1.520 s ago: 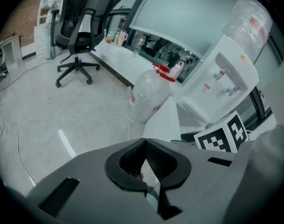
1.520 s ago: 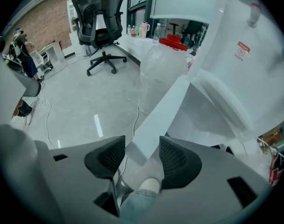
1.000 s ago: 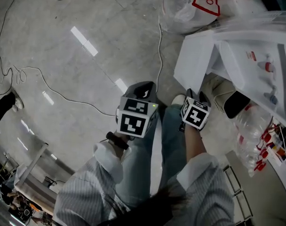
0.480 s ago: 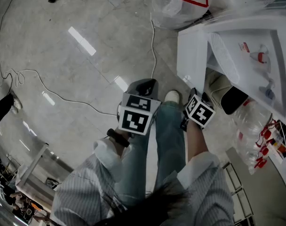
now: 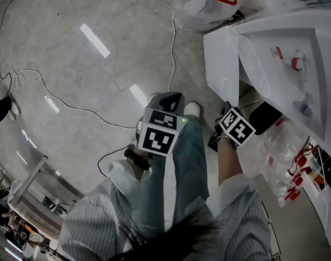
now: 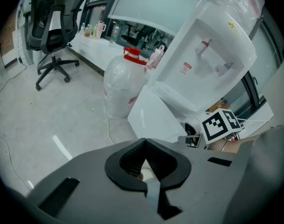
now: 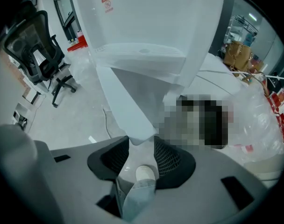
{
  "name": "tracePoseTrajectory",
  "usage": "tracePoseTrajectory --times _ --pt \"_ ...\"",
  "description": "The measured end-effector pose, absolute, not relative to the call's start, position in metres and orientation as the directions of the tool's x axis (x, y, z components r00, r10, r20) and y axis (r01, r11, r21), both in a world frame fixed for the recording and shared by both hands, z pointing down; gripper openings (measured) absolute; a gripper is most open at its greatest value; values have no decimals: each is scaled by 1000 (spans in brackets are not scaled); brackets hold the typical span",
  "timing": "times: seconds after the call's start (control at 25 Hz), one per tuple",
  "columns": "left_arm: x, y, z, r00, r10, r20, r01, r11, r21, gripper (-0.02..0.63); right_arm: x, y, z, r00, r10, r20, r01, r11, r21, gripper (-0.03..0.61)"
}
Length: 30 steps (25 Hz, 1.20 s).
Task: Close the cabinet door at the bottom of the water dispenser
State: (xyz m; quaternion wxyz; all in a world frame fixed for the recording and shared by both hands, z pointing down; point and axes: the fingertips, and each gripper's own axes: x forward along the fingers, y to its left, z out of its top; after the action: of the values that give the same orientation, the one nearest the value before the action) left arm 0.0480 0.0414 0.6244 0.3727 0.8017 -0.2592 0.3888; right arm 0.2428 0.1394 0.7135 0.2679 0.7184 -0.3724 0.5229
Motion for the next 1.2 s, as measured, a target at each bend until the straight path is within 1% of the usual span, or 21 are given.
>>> tracePoseTrajectory --times 0.04,0.2,0.36,0.64,0.96,1.2 --pt "49 44 625 558 -128 820 -711 -584 393 11 246 139 714 171 -258 951 -816 -578 -10 156" --pt "56 51 627 553 -143 821 -730 -558 395 11 261 139 714 178 -268 947 -829 -559 -3 144" --pt "60 55 626 549 -162 820 -749 -531 396 11 276 139 713 184 -267 946 -857 -514 22 144" --pt "64 54 629 531 -193 825 -780 -491 387 11 303 135 714 203 -255 946 -867 -496 52 143" --pt "78 50 633 519 -209 829 -793 -480 375 11 331 129 714 227 -257 939 -872 -483 79 135" --pt "92 49 632 521 -214 826 -794 -478 376 11 337 129 714 226 -274 935 -885 -458 80 135"
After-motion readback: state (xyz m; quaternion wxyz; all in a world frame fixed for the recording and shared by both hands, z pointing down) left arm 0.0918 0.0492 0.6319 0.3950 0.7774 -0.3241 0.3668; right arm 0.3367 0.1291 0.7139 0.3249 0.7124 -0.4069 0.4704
